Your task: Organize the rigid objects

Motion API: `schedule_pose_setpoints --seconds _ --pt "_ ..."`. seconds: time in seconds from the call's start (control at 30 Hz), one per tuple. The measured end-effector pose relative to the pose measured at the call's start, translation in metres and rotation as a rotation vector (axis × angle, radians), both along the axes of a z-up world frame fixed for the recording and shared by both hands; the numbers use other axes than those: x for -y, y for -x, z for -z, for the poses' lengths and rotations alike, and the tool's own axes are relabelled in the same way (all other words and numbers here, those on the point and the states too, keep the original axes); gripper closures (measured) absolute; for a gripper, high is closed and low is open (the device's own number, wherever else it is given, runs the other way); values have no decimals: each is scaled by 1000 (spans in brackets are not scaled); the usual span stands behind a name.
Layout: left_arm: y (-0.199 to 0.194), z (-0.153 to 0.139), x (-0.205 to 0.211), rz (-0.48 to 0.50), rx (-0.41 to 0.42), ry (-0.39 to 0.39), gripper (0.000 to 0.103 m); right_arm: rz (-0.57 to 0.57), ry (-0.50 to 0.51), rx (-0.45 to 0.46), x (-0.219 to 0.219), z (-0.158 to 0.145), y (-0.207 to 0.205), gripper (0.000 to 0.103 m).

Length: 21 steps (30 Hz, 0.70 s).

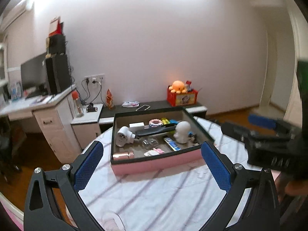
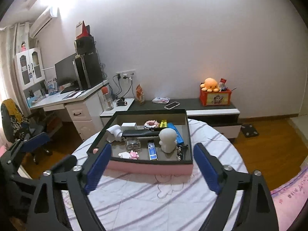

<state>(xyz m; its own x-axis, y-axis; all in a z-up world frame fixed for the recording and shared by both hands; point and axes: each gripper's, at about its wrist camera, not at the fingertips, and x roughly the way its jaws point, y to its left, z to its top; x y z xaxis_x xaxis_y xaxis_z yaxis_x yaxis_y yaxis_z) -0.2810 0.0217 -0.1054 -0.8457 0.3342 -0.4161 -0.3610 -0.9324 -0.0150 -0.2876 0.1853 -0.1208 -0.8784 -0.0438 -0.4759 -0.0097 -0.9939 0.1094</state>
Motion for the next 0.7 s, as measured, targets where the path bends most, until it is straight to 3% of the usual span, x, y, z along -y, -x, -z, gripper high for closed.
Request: schedule_pose_setpoints --seconds 0.03,0.17,0.37,0.7 --pt "-7 -2 5 -5 -6 -17 0 29 -17 -17 1 -1 -10 0" --pt "-35 -13 20 -115 -64 6 0 61 -43 -75 3 -8 -44 0" --pt "-69 -28 34 -92 -90 -53 0 31 -45 -106 15 -19 -82 0" --pt "-117 -42 32 -121 -168 -3 0 20 -67 -184 36 -37 -128 0"
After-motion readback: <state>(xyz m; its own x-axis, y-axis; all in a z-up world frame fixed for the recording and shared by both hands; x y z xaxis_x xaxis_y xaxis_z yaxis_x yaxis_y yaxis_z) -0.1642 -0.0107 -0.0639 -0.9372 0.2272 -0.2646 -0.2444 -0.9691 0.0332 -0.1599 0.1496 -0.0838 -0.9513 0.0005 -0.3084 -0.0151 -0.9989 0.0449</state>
